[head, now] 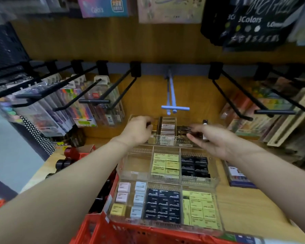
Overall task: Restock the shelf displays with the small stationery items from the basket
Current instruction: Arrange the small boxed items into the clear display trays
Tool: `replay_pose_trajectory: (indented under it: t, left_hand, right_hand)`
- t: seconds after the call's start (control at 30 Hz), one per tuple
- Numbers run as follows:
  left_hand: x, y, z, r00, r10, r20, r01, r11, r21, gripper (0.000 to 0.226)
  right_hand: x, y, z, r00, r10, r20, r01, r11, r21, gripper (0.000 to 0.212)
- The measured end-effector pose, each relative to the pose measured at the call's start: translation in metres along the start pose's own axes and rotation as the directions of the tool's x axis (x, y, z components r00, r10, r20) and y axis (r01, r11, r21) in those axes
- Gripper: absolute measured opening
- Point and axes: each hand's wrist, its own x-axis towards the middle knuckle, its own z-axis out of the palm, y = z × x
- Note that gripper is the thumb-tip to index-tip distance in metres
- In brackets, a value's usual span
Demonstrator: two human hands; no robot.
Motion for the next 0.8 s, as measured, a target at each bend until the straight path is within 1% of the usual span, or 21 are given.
replay_pose_trajectory:
  t: [0.03, 0.07, 0.1, 0.13, 0.2, 0.23, 0.3, 0.33, 0.37, 0.4, 0.43, 0.47, 0.5, 0.53, 0.57, 0.6, 0.63, 0.67, 0.73, 0.77, 0.8]
  left_hand:
    - [-0.009, 0.009, 0.002, 0.997, -0.015, -0.076, 0.004, 0.989, -0.148, 0.02]
    - [-0.017, 0.021, 0.005, 0.995, -0.032, -0.093, 0.002, 0.952, -0.305, 0.018]
    - [-0.026, 0.033, 0.007, 0.998, -0.035, -0.061, 0.004, 0.896, -0.445, 0.018]
    - [-0.034, 0.044, 0.01, 0.999, -0.032, 0.007, 0.031, 0.833, -0.553, 0.016]
    - [-0.05, 0.062, 0.014, 0.988, -0.031, 0.153, 0.127, 0.728, -0.674, 0.007]
    - [-0.058, 0.067, 0.015, 0.981, -0.042, 0.191, 0.171, 0.66, -0.731, 0.006]
    - [-0.073, 0.072, 0.014, 0.973, -0.099, 0.206, 0.228, 0.478, -0.848, 0.009]
    - [-0.08, 0.074, 0.012, 0.974, -0.137, 0.183, 0.225, 0.424, -0.877, 0.011]
    - [-0.088, 0.075, 0.009, 0.977, -0.171, 0.125, 0.188, 0.432, -0.882, 0.014]
    - [-0.095, 0.075, 0.008, 0.982, -0.188, 0.034, 0.125, 0.493, -0.861, 0.017]
    - [-0.102, 0.074, 0.008, 0.981, -0.178, -0.083, 0.041, 0.597, -0.801, 0.019]
    - [-0.111, 0.074, 0.007, 0.971, -0.124, -0.202, -0.056, 0.709, -0.703, 0.022]
    - [-0.12, 0.074, 0.008, 0.953, -0.034, -0.302, -0.16, 0.789, -0.593, 0.024]
    - [-0.128, 0.074, 0.011, 0.922, 0.07, -0.381, -0.269, 0.824, -0.499, 0.026]
    - [-0.135, 0.074, 0.015, 0.884, 0.163, -0.437, -0.362, 0.831, -0.423, 0.026]
    - [-0.139, 0.074, 0.019, 0.853, 0.231, -0.469, -0.427, 0.825, -0.37, 0.025]
    - [-0.142, 0.075, 0.023, 0.836, 0.265, -0.48, -0.459, 0.817, -0.35, 0.023]
    - [-0.144, 0.077, 0.026, 0.836, 0.275, -0.475, -0.47, 0.806, -0.36, 0.022]
    - [-0.147, 0.08, 0.027, 0.87, 0.26, -0.418, -0.451, 0.762, -0.464, 0.026]
    - [-0.147, 0.08, 0.025, 0.906, 0.229, -0.356, -0.405, 0.715, -0.57, 0.031]
    - [-0.147, 0.081, 0.021, 0.945, 0.181, -0.274, -0.324, 0.648, -0.689, 0.036]
  right_hand:
    - [-0.006, 0.002, -0.002, 1.0, -0.018, 0.024, 0.019, 0.999, -0.029, 0.031]
    - [-0.013, 0.004, -0.002, 0.998, -0.045, 0.046, 0.048, 0.996, -0.071, 0.034]
    - [-0.019, 0.005, -0.002, 0.995, -0.076, 0.067, 0.083, 0.99, -0.114, 0.035]
    - [-0.025, 0.006, -0.002, 0.991, -0.106, 0.085, 0.117, 0.982, -0.149, 0.036]
    - [-0.037, 0.007, -0.004, 0.983, -0.153, 0.098, 0.17, 0.966, -0.194, 0.036]
    - [-0.043, 0.007, -0.005, 0.979, -0.175, 0.105, 0.194, 0.959, -0.207, 0.035]
    - [-0.053, 0.009, -0.007, 0.967, -0.205, 0.15, 0.231, 0.955, -0.188, 0.033]
    - [-0.058, 0.011, -0.008, 0.962, -0.212, 0.172, 0.237, 0.96, -0.146, 0.031]
    - [-0.063, 0.013, -0.009, 0.962, -0.206, 0.179, 0.223, 0.971, -0.085, 0.028]
    - [-0.066, 0.016, -0.011, 0.968, -0.184, 0.17, 0.191, 0.981, -0.022, 0.025]
    - [-0.07, 0.019, -0.013, 0.977, -0.149, 0.152, 0.147, 0.989, 0.023, 0.022]
    - [-0.073, 0.023, -0.014, 0.986, -0.1, 0.133, 0.095, 0.995, 0.043, 0.022]
    - [-0.077, 0.027, -0.016, 0.991, -0.041, 0.129, 0.034, 0.998, 0.055, 0.023]
    - [-0.082, 0.032, -0.017, 0.988, 0.017, 0.151, -0.029, 0.996, 0.079, 0.026]
    - [-0.086, 0.036, -0.018, 0.979, 0.062, 0.194, -0.087, 0.989, 0.121, 0.028]
    - [-0.089, 0.039, -0.018, 0.968, 0.088, 0.235, -0.128, 0.979, 0.158, 0.029]
    - [-0.092, 0.04, -0.019, 0.962, 0.094, 0.257, -0.143, 0.974, 0.178, 0.03]
    - [-0.095, 0.039, -0.019, 0.962, 0.087, 0.26, -0.138, 0.973, 0.186, 0.032]
    - [-0.099, 0.036, -0.022, 0.97, 0.054, 0.237, -0.096, 0.981, 0.171, 0.032]
    - [-0.101, 0.034, -0.024, 0.974, 0.029, 0.223, -0.057, 0.991, 0.123, 0.029]
    - [-0.103, 0.032, -0.027, 0.978, 0.0, 0.207, -0.008, 0.999, 0.039, 0.025]
